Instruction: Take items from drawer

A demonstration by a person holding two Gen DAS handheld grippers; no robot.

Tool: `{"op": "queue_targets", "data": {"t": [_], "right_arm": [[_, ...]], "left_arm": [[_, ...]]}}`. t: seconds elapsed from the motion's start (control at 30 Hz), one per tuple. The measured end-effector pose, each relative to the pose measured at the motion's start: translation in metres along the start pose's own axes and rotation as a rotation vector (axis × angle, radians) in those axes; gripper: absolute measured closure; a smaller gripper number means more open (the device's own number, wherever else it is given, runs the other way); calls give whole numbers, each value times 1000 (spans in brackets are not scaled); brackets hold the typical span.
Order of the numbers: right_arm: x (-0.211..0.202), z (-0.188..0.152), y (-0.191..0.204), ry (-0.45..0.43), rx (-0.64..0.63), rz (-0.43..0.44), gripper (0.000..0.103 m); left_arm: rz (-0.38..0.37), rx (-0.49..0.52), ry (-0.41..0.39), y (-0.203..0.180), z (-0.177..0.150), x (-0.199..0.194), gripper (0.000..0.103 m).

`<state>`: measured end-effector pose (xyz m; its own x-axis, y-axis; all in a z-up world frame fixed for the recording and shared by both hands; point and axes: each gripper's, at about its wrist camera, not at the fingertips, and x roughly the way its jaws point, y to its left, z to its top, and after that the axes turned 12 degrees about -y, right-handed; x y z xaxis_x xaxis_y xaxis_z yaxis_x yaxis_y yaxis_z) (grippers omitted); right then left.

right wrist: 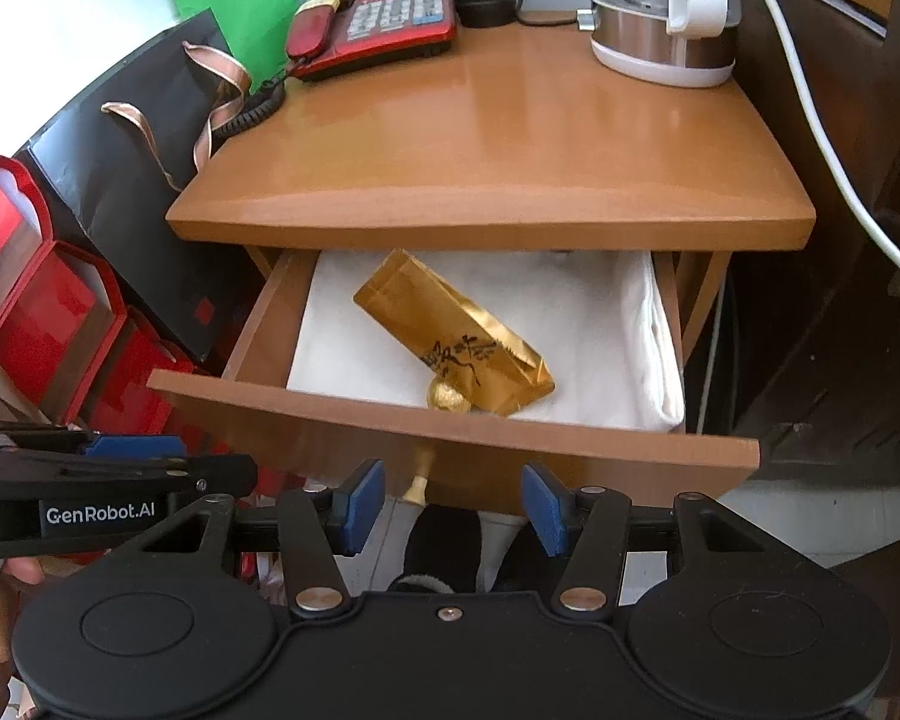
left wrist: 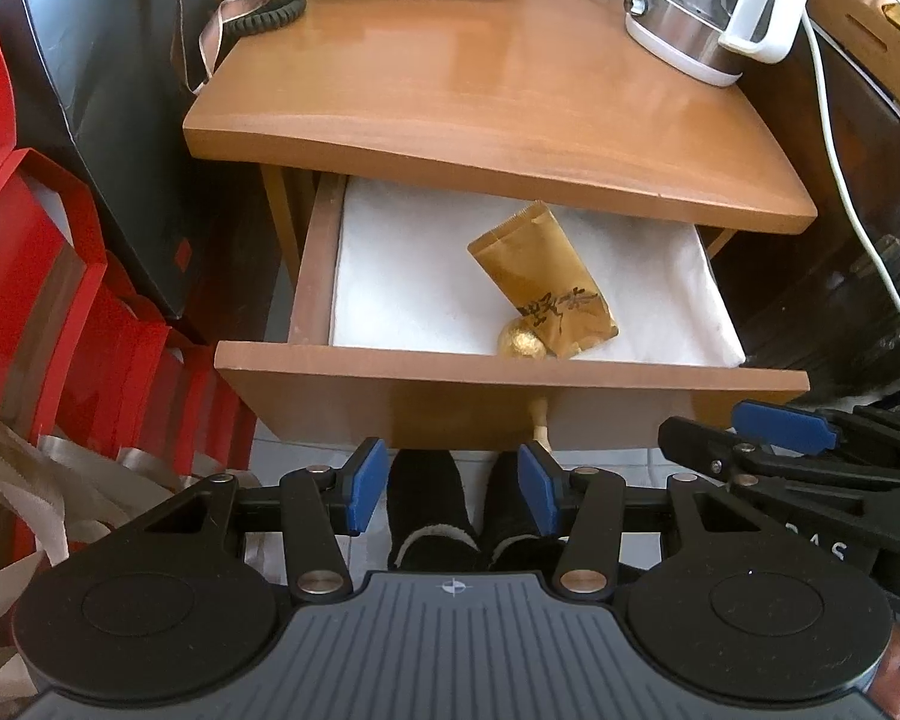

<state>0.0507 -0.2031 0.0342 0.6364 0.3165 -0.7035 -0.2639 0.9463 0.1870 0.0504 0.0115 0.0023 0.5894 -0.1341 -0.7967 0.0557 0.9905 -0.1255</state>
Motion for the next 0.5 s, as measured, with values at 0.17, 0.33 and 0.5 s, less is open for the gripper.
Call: {"op": "queue_targets", "data": {"t": [0.17, 0.33, 0.5], "right_arm": [[-1, -9, 1, 13, 7, -5, 54], [-1, -15, 1, 25, 22, -13, 54], [-2, -18, 0, 34, 35, -21, 53]], "left_arm": [[1, 14, 7, -2, -4, -1, 51], [2, 31, 12, -5, -8, -1, 51], [-4, 33, 22, -8, -12, 0, 51]]}}
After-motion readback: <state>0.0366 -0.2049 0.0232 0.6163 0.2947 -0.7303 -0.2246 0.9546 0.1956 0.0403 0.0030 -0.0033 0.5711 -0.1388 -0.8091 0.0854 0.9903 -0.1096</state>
